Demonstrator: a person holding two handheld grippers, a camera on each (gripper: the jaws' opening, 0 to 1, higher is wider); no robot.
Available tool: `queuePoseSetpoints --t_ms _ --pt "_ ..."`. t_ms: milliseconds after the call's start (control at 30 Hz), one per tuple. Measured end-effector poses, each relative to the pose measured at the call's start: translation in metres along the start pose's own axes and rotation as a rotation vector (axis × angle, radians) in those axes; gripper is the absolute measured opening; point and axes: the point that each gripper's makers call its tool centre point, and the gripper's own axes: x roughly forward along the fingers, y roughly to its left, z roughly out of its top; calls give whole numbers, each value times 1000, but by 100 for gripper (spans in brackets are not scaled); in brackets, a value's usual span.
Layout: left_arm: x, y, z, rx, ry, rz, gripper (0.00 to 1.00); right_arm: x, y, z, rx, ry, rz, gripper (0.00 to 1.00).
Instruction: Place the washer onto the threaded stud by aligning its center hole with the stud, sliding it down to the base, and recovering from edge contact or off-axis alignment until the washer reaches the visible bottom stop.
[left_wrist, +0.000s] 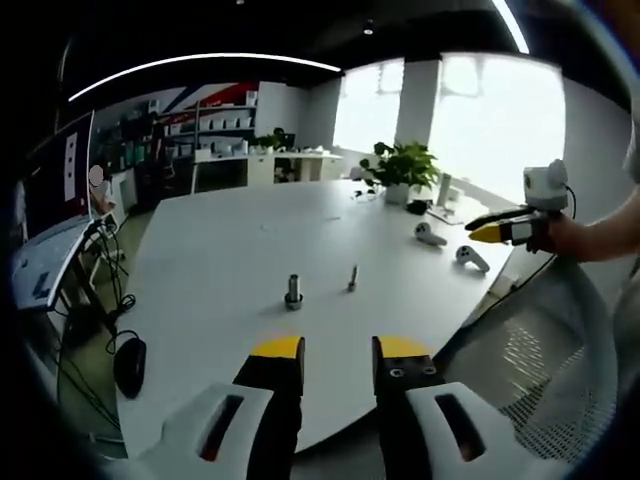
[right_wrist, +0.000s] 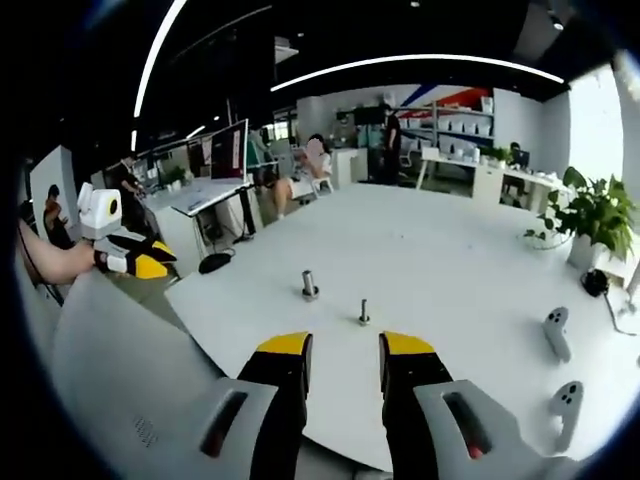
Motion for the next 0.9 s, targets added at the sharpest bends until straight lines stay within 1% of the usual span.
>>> queuePoseSetpoints --t_ms 67,133,200,300,367,500,567,700,767,833,900 --pt "0 0 2 4 -10 0 26 -1 -1 2 4 -11 0 29" --pt "0 -1 4 8 -17 3 26 -1 -2 -1 29 -10 4 29" --pt "-1 0 3 8 -19 12 26 -3 -5 -4 49 -1 -6 29" --pt "-3 2 5 11 -33 26 26 -5 -11 -3 75 -20 -29 30" --pt "-3 2 9 16 -46 29 26 -4 -11 -3 66 -21 -31 31" --pt "-3 -2 10 54 -52 31 25 -5 -10 -4 40 -19 -39 32" --pt "-5 0 14 59 -70 44 25 -7 -12 -1 44 -34 -48 33" --pt "-6 -1 20 76 -93 49 25 -6 -15 -4 53 -23 -57 34" --pt "-5 -2 18 97 -86 48 25 -5 -15 -6 61 -14 -54 34" --pt "-3 -1 15 87 -66 41 24 -5 -15 -8 68 -5 -53 34" --pt "-3 -1 14 91 -63 39 24 -6 -18 -8 74 -12 -68 34"
